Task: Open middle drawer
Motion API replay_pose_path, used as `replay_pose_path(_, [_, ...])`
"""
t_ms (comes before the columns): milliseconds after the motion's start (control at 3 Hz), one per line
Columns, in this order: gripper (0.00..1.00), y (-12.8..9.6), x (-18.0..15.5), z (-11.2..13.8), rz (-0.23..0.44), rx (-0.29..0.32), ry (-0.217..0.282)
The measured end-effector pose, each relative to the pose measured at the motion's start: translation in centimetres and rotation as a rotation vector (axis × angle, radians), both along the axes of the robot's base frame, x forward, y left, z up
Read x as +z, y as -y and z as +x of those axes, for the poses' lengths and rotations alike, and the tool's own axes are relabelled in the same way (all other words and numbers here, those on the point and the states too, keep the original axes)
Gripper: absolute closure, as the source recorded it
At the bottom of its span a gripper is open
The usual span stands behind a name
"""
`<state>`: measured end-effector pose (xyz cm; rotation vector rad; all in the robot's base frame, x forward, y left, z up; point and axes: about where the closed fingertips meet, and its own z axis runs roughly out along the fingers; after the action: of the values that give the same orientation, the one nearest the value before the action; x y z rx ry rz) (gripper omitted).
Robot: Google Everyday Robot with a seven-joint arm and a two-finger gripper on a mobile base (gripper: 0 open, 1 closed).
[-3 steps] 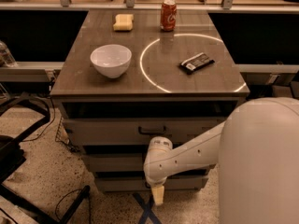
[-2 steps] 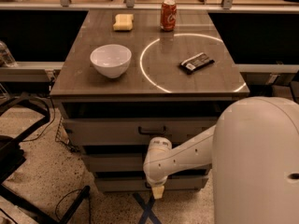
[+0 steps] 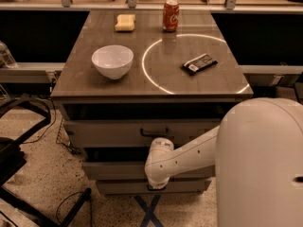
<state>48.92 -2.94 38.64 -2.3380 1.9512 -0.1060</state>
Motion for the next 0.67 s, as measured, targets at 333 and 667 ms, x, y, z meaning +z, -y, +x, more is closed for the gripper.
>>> replay_pose_path(333, [0.95,0.00,0.12,0.01,0.000,0.000,0.000])
replay_pose_path(667, [1.00,0.00,0.19,0.01,0.000,0.000,0.000])
